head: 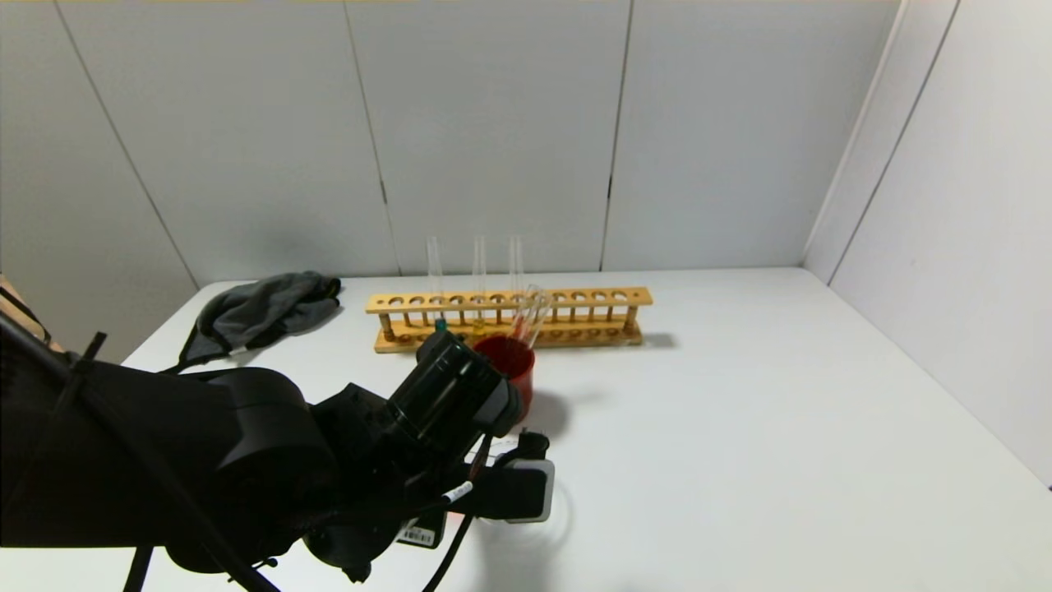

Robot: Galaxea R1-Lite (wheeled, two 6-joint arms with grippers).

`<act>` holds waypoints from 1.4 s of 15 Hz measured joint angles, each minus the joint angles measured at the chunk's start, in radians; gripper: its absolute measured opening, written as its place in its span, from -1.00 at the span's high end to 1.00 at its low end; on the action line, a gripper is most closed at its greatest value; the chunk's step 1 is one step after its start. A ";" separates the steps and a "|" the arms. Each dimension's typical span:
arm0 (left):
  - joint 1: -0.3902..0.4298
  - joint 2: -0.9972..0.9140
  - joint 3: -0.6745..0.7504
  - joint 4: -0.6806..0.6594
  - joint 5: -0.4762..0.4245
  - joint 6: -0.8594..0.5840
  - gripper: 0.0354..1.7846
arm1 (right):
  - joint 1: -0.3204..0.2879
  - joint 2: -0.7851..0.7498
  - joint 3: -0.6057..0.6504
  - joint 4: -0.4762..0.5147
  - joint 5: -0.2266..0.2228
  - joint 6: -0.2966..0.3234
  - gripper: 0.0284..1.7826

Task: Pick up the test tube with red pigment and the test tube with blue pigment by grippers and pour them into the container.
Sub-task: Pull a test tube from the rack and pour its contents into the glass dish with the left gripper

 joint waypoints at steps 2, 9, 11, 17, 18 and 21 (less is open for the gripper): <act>-0.001 0.004 -0.005 0.001 0.008 0.005 0.66 | 0.000 0.000 0.000 0.000 0.000 0.000 -0.91; -0.009 0.014 -0.007 0.029 0.033 0.017 0.66 | 0.000 0.000 0.000 0.000 0.000 0.000 -0.91; -0.009 0.016 -0.007 0.030 0.039 0.018 0.66 | 0.000 0.000 0.000 0.000 0.000 0.000 -0.91; -0.013 0.022 -0.014 0.032 0.050 0.036 0.66 | 0.000 0.000 0.000 0.000 0.000 0.000 -0.91; -0.016 0.025 -0.017 0.038 0.054 0.038 0.66 | 0.000 0.000 0.000 0.000 0.000 0.000 -0.91; -0.020 0.030 -0.024 0.067 0.063 0.038 0.66 | 0.000 0.000 0.000 0.000 0.000 0.000 -0.91</act>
